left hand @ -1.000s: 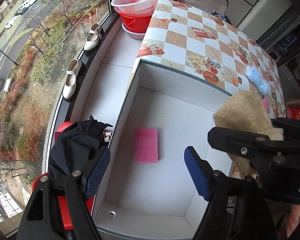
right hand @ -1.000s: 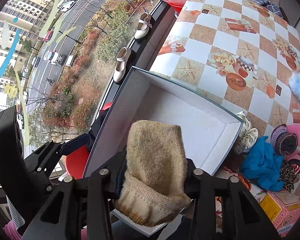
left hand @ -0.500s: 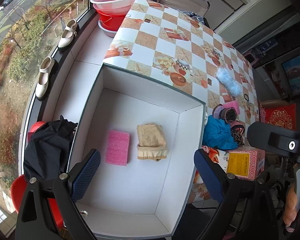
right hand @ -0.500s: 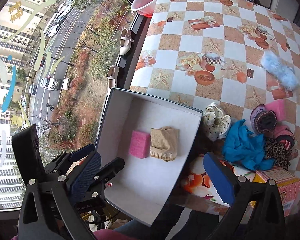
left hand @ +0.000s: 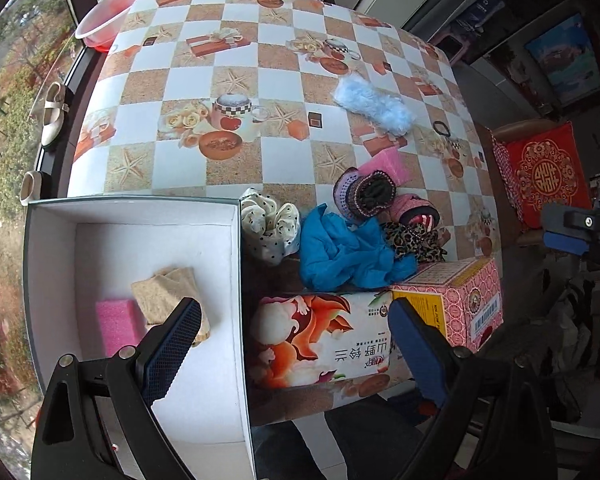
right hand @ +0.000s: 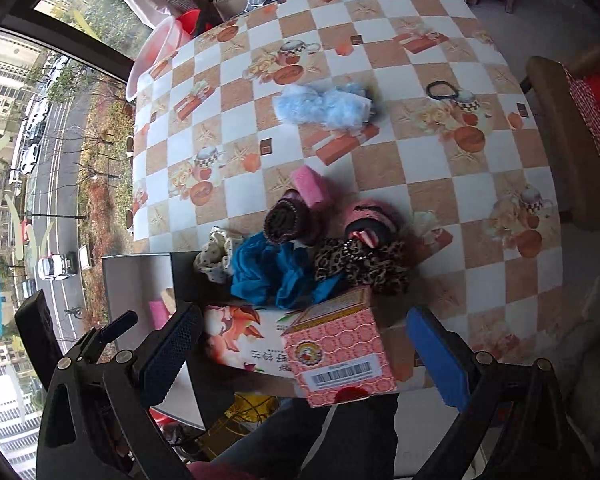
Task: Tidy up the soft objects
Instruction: 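Move both tools back over the pile of soft items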
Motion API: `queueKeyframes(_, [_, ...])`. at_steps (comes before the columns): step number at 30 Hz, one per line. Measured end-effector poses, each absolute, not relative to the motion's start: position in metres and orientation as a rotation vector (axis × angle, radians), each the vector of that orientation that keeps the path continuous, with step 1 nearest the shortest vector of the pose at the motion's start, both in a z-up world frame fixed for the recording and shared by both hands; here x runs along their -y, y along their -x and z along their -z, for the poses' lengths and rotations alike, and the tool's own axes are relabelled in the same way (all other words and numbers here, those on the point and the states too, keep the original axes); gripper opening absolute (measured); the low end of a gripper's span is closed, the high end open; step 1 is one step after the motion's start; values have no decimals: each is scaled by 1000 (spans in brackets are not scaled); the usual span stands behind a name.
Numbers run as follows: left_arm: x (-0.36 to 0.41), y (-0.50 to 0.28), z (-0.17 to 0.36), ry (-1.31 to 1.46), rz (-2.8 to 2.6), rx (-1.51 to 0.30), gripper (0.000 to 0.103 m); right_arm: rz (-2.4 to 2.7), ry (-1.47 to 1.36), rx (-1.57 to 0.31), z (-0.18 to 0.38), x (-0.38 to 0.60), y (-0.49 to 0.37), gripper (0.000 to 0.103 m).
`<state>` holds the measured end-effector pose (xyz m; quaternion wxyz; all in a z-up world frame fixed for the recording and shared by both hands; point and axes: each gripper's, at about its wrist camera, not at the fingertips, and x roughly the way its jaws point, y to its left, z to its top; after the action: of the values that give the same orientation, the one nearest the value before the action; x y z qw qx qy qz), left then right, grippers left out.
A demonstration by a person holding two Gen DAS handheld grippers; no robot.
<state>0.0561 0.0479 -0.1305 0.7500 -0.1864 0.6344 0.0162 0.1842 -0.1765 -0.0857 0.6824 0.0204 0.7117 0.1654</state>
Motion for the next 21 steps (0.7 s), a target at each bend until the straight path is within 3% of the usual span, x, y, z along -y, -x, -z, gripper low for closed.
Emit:
queueKeyframes(10, [14,-155,189,192,-68,-1534,96,-365,57,-1795,205,215,-242,103])
queueKeyframes(21, [27,-204,275,57,-167,-1739,96,-478,129,-1916,290,191,-256,103])
